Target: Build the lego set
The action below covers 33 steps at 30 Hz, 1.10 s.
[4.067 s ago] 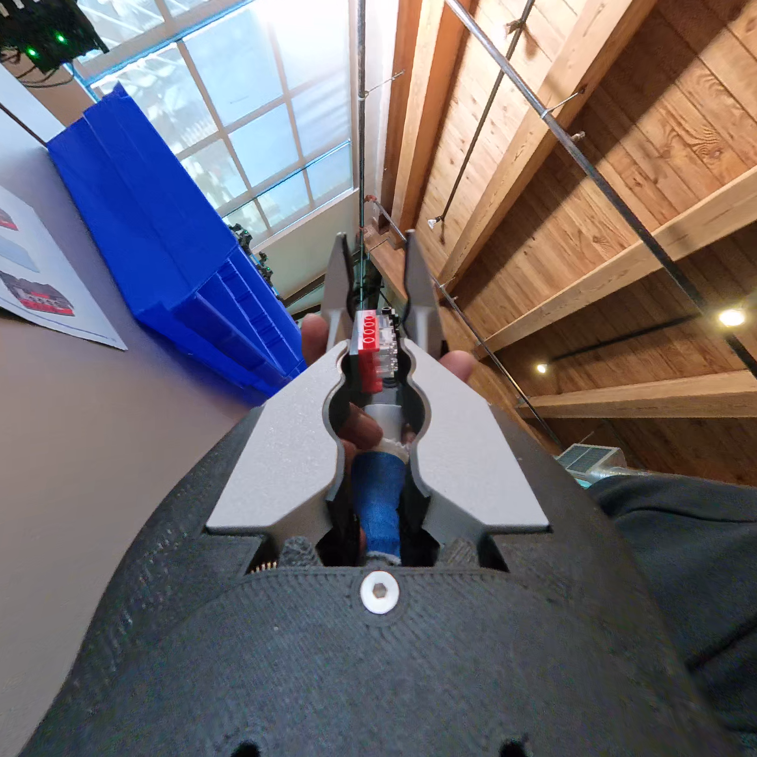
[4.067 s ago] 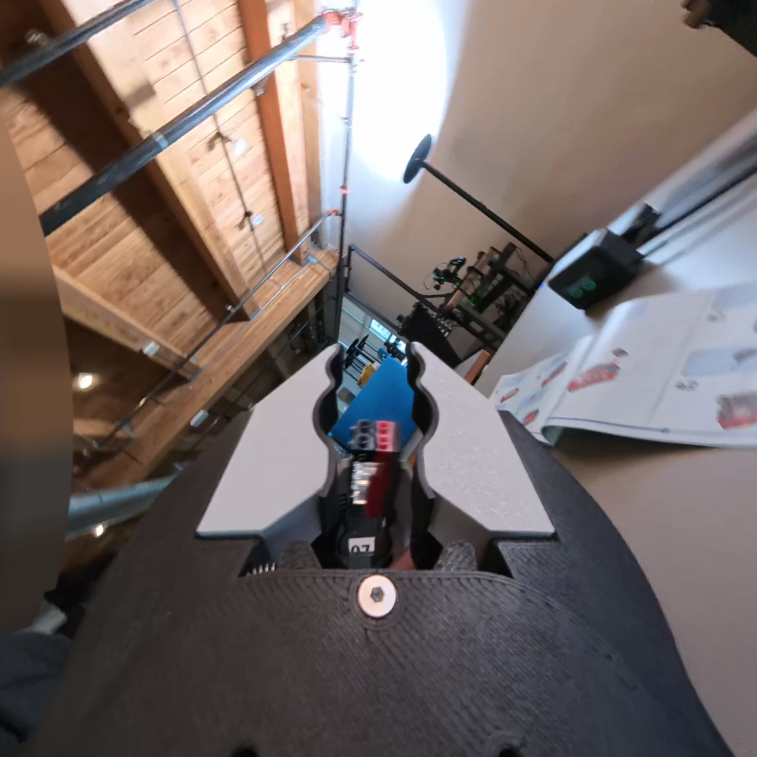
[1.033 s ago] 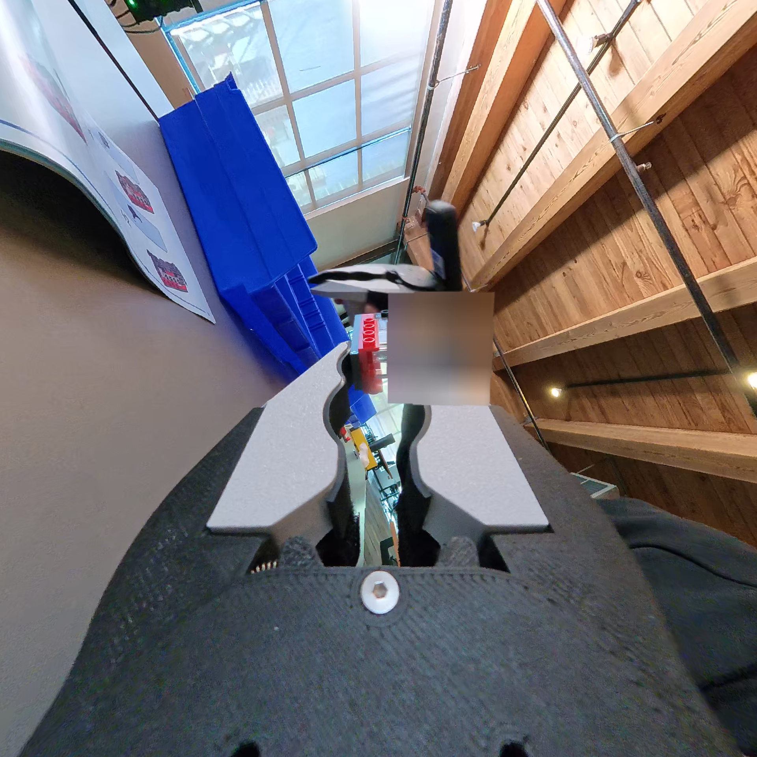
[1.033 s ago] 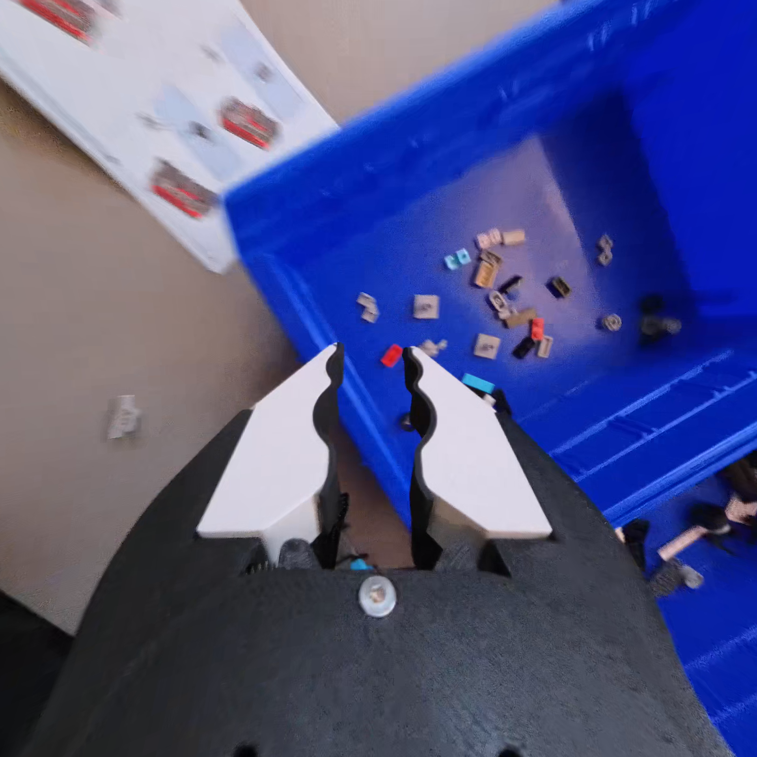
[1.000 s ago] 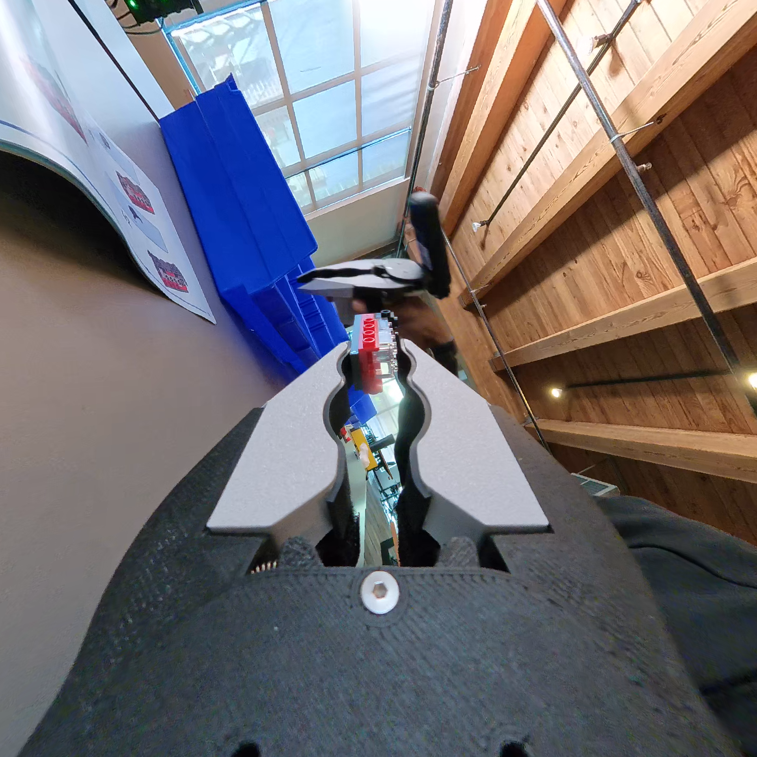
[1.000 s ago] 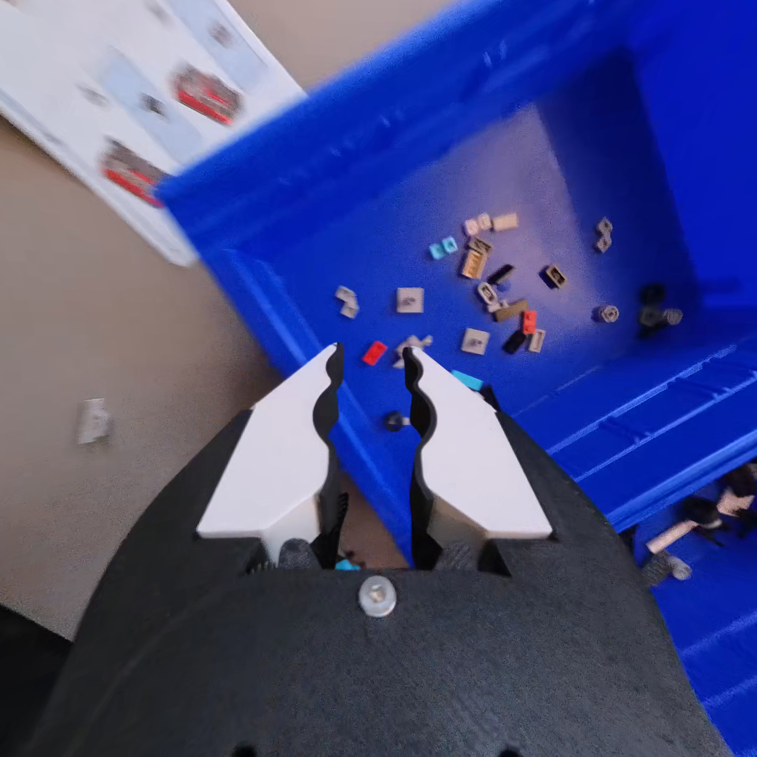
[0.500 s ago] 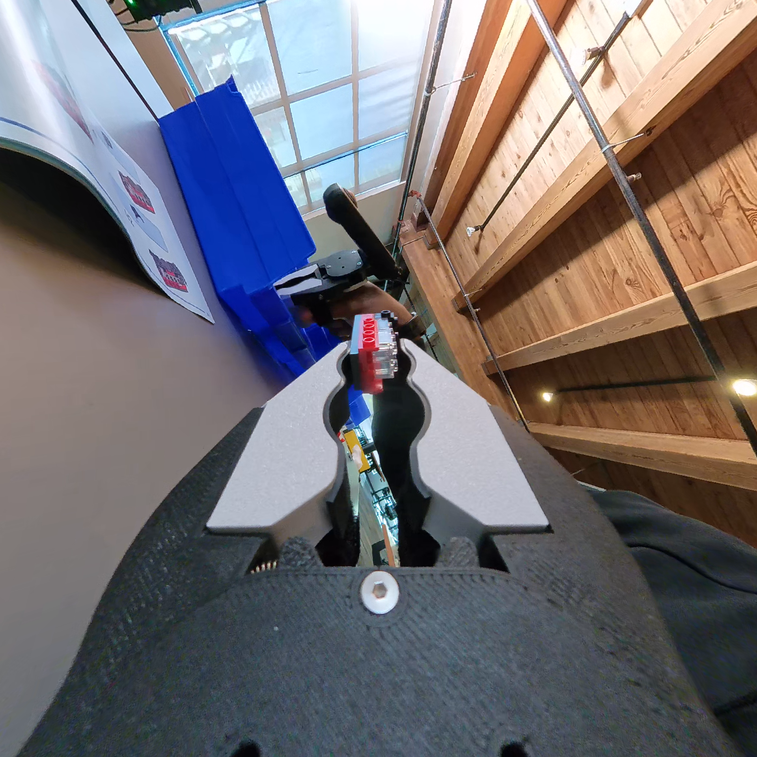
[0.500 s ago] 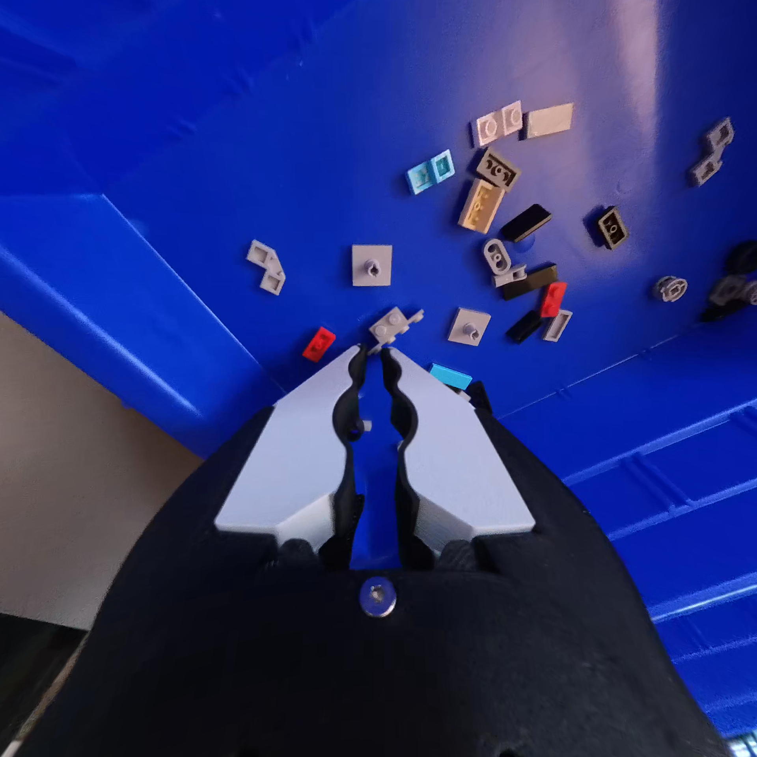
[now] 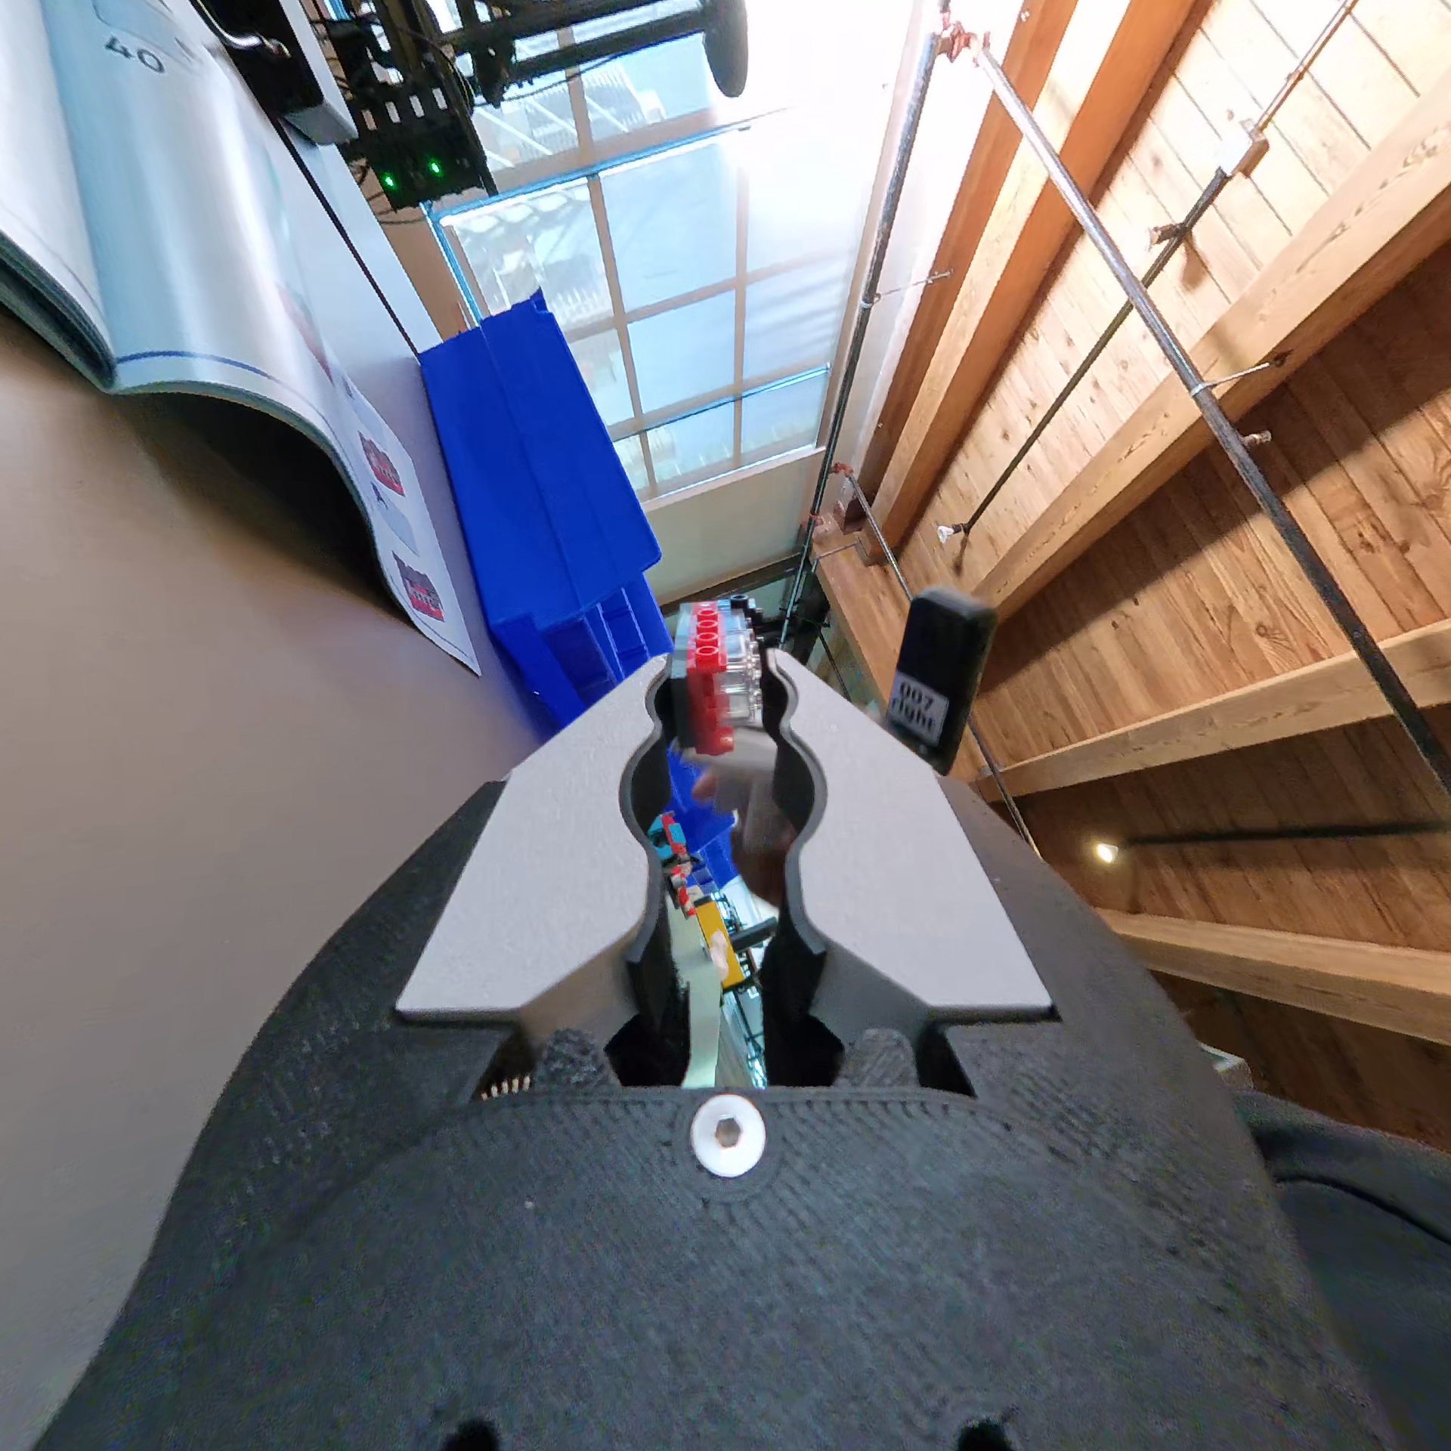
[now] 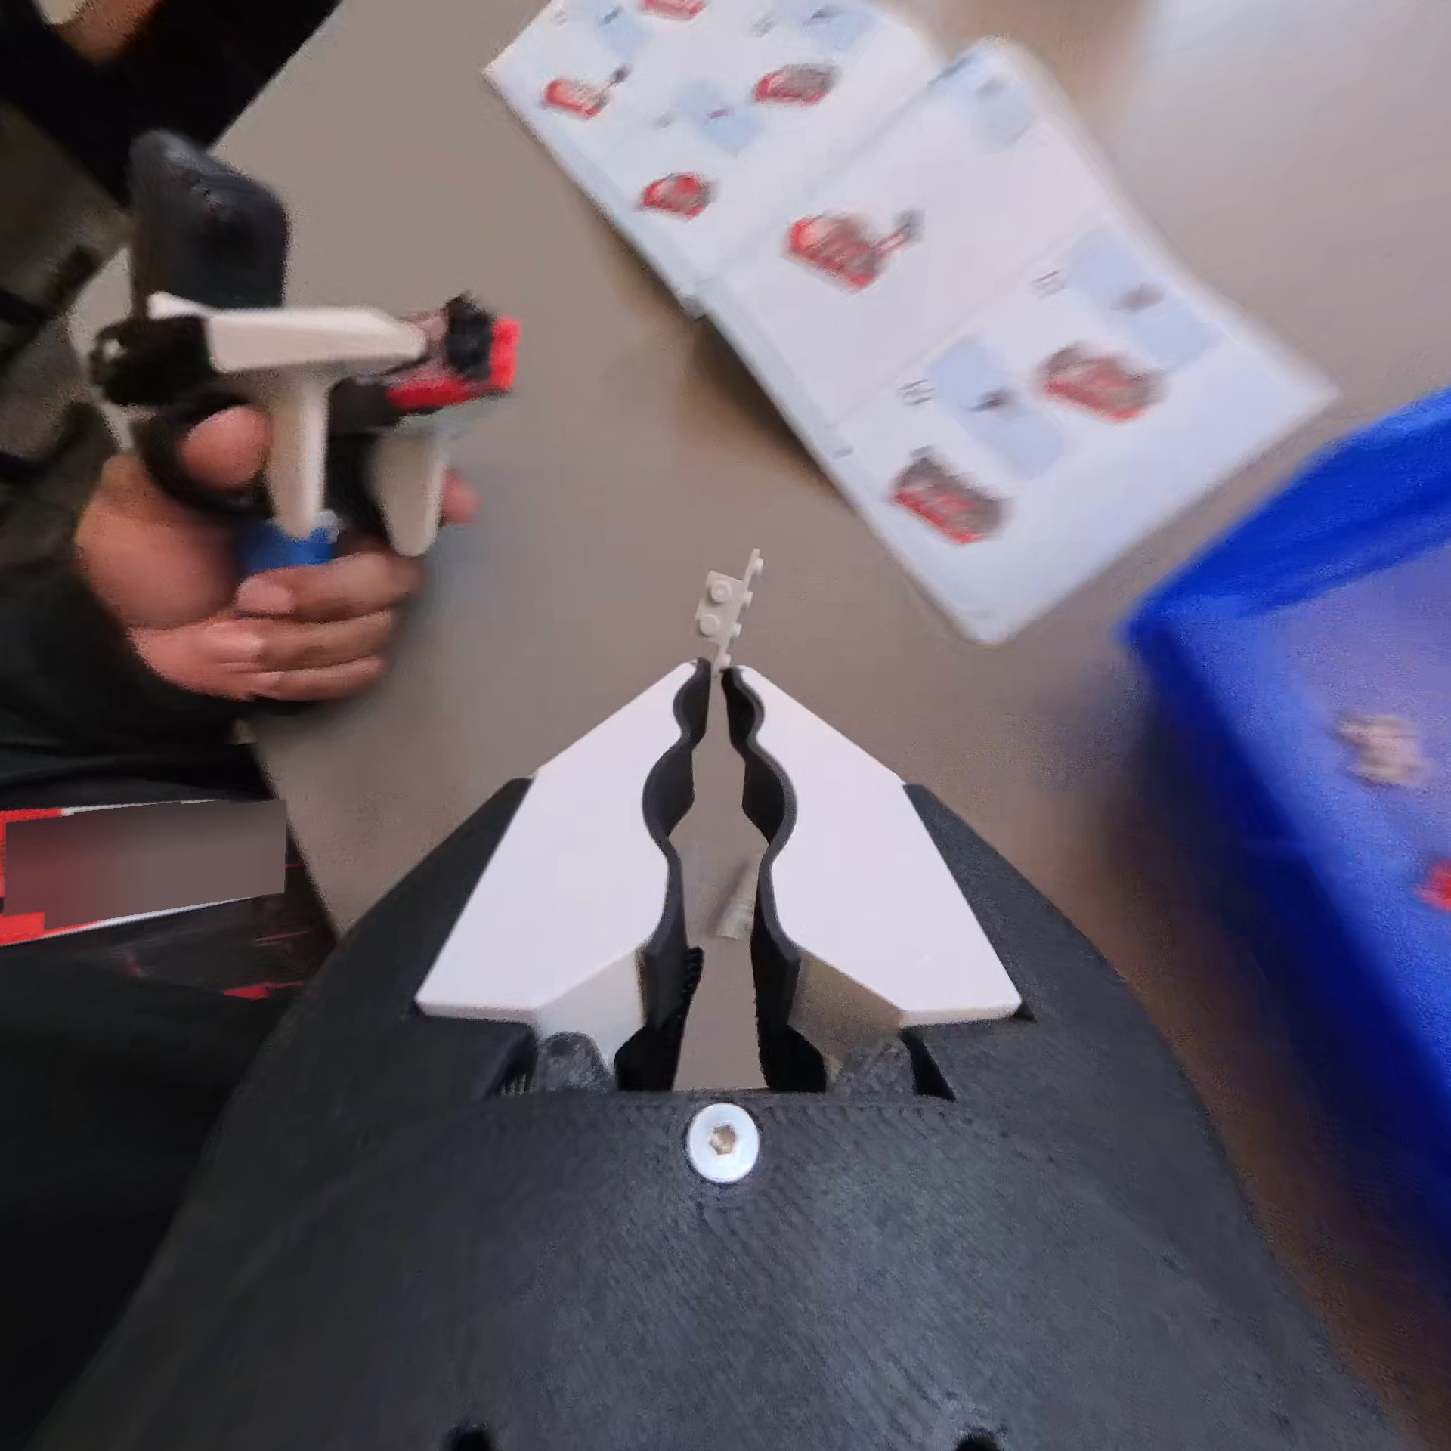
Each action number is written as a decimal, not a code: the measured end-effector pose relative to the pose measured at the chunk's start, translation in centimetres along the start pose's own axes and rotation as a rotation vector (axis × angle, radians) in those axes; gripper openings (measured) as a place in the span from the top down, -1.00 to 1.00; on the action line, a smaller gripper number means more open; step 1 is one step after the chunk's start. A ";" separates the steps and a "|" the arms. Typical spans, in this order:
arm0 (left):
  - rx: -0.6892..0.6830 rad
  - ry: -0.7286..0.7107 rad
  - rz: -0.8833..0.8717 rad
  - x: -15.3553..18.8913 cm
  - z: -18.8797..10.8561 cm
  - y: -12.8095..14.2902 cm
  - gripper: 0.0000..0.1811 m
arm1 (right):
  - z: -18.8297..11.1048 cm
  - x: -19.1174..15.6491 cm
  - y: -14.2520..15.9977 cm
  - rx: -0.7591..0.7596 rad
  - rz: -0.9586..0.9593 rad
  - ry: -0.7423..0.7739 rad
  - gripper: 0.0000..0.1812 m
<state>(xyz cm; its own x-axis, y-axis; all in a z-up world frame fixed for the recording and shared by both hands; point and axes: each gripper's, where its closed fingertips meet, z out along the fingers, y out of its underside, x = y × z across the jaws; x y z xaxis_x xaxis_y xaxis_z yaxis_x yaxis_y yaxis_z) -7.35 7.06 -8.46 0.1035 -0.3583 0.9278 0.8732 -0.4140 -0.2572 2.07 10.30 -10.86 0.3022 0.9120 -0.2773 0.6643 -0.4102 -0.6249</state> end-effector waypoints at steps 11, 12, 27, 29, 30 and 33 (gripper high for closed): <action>0.028 -0.010 -0.009 -0.1 -0.4 -0.3 0.78 | 7.3 -5.2 5.5 -0.147 -0.069 -0.046 0.96; 0.029 -0.009 -0.011 -0.1 -0.4 -0.3 0.78 | 7.2 -5.0 5.4 -0.144 -0.074 -0.041 0.96; 0.053 -0.011 -0.029 -0.3 -0.6 -0.7 0.77 | 6.2 -6.8 -5.8 0.511 -0.420 0.161 0.45; 0.062 -0.012 -0.032 -0.3 -0.7 -0.8 0.77 | 6.7 -7.3 -6.3 0.547 -0.436 0.165 0.41; 0.065 -0.016 -0.034 -0.3 -0.7 -0.9 0.77 | 6.9 -7.5 -6.5 0.558 -0.443 0.173 0.39; 0.083 -0.030 -0.032 -0.5 -0.8 -1.0 0.77 | 7.2 -8.0 -6.9 0.585 -0.466 0.209 0.34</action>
<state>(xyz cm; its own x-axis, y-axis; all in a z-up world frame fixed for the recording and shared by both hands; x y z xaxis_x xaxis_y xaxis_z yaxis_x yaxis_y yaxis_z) -8.63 6.91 -8.86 0.0875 -0.3206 0.9432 0.9128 -0.3534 -0.2048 -9.84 5.85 -9.62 0.2415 0.9460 0.2162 0.3029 0.1381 -0.9429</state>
